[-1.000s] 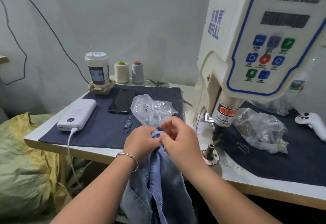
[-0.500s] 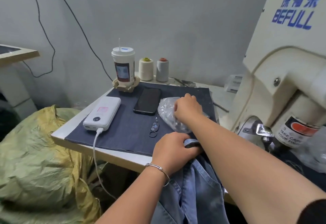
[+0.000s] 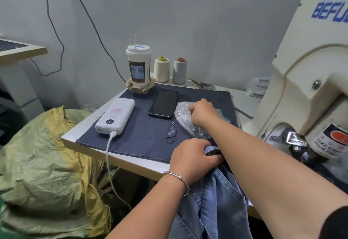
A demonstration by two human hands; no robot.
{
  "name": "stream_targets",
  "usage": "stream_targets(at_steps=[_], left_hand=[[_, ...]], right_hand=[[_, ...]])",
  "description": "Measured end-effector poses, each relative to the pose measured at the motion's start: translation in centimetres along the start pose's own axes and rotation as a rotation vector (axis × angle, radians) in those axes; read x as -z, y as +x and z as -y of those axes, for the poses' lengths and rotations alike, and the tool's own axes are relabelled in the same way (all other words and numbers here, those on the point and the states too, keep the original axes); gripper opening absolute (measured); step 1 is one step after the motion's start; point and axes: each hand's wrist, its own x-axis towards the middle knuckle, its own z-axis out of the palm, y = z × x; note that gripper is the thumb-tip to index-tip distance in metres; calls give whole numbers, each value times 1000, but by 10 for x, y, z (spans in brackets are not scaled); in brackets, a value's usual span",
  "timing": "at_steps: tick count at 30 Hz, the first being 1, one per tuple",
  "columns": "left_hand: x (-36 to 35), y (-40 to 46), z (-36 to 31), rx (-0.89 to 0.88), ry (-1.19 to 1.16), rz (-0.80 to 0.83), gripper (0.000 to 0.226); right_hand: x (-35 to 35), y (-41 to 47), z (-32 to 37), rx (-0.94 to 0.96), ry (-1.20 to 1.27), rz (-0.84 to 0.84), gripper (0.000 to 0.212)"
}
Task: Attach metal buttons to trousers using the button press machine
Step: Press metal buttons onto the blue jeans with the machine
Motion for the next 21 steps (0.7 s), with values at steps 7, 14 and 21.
stream_targets(at_steps=[7, 14, 21], left_hand=[[1, 0, 0, -10, -3, 18, 23], [0, 0, 0, -1, 8, 3, 31], [1, 0, -2, -14, -2, 8, 23]], right_hand=[[-8, 3, 6, -60, 21, -80, 21], [-12, 7, 5, -84, 121, -174, 30], [-14, 7, 2, -33, 247, -167, 29]])
